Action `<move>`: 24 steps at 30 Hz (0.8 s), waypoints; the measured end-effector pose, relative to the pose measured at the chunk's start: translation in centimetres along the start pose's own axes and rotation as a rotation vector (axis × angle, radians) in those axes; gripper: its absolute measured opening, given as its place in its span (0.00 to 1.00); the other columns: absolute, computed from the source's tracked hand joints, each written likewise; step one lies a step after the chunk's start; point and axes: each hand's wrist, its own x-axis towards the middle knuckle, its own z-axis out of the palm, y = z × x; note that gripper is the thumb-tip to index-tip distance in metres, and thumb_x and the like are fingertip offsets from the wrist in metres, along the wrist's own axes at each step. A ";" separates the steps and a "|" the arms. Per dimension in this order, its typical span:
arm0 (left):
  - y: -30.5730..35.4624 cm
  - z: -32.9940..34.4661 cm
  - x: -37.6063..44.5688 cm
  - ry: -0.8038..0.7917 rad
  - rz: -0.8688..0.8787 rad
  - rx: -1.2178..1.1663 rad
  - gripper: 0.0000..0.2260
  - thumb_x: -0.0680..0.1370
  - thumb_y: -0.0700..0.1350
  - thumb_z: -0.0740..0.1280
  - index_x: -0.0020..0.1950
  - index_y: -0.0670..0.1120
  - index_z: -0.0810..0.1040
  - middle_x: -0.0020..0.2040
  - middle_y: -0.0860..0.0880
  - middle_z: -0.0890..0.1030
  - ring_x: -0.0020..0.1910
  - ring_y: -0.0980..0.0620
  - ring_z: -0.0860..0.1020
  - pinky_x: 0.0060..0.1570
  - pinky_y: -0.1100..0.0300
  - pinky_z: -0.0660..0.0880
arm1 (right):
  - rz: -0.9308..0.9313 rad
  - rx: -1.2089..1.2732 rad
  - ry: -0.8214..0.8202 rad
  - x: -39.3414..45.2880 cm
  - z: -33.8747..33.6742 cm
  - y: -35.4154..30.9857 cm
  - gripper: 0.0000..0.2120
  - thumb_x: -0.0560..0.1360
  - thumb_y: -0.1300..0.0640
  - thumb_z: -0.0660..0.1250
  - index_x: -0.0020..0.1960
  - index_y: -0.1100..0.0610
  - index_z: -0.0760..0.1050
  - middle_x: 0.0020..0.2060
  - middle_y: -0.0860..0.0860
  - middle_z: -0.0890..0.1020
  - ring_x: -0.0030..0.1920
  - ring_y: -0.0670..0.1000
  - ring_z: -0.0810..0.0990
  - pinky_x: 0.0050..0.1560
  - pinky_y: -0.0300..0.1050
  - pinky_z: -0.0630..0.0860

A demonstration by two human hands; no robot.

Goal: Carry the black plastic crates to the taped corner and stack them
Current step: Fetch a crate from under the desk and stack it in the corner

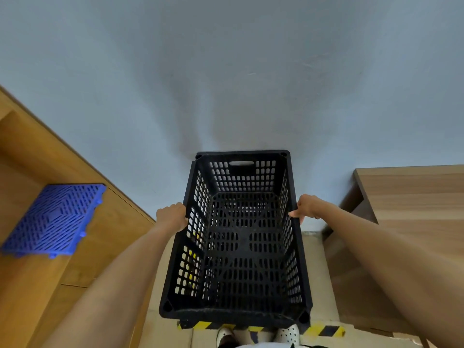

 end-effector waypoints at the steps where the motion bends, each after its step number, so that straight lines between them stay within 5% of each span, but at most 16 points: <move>1: -0.1 0.0 -0.1 0.000 0.001 -0.008 0.17 0.82 0.50 0.61 0.66 0.42 0.68 0.57 0.46 0.78 0.55 0.46 0.78 0.51 0.56 0.71 | 0.014 -0.009 0.001 -0.1 0.0 -0.2 0.18 0.78 0.47 0.65 0.36 0.60 0.72 0.30 0.50 0.77 0.32 0.47 0.71 0.45 0.44 0.71; 8: -0.9 -0.2 0.3 -0.042 0.046 -0.017 0.18 0.82 0.50 0.60 0.68 0.41 0.68 0.60 0.45 0.77 0.58 0.44 0.77 0.50 0.55 0.69 | 0.074 -0.058 0.089 -1.0 1.0 -1.0 0.20 0.79 0.48 0.63 0.34 0.58 0.68 0.30 0.50 0.74 0.32 0.49 0.72 0.47 0.46 0.73; 12: -1.6 -0.5 0.3 -0.043 0.101 -0.030 0.15 0.81 0.49 0.61 0.64 0.42 0.71 0.50 0.47 0.75 0.48 0.47 0.75 0.45 0.56 0.68 | 0.109 -0.014 0.150 -1.8 1.7 -1.3 0.18 0.79 0.50 0.63 0.35 0.57 0.67 0.31 0.51 0.74 0.33 0.51 0.73 0.44 0.46 0.71; 18: -2.5 -0.5 0.8 -0.056 0.164 -0.068 0.14 0.80 0.50 0.62 0.60 0.42 0.73 0.46 0.48 0.74 0.44 0.48 0.73 0.44 0.56 0.68 | 0.191 0.043 0.232 -3.0 3.9 -2.5 0.14 0.80 0.54 0.61 0.60 0.63 0.70 0.54 0.60 0.78 0.53 0.60 0.78 0.46 0.47 0.72; 24: -3.1 0.4 0.6 -0.056 0.208 -0.146 0.17 0.81 0.52 0.60 0.63 0.42 0.69 0.52 0.45 0.80 0.50 0.45 0.80 0.48 0.54 0.72 | 0.246 -0.054 0.269 -4.6 6.1 -2.7 0.17 0.77 0.58 0.60 0.65 0.61 0.65 0.54 0.58 0.78 0.53 0.60 0.79 0.46 0.51 0.74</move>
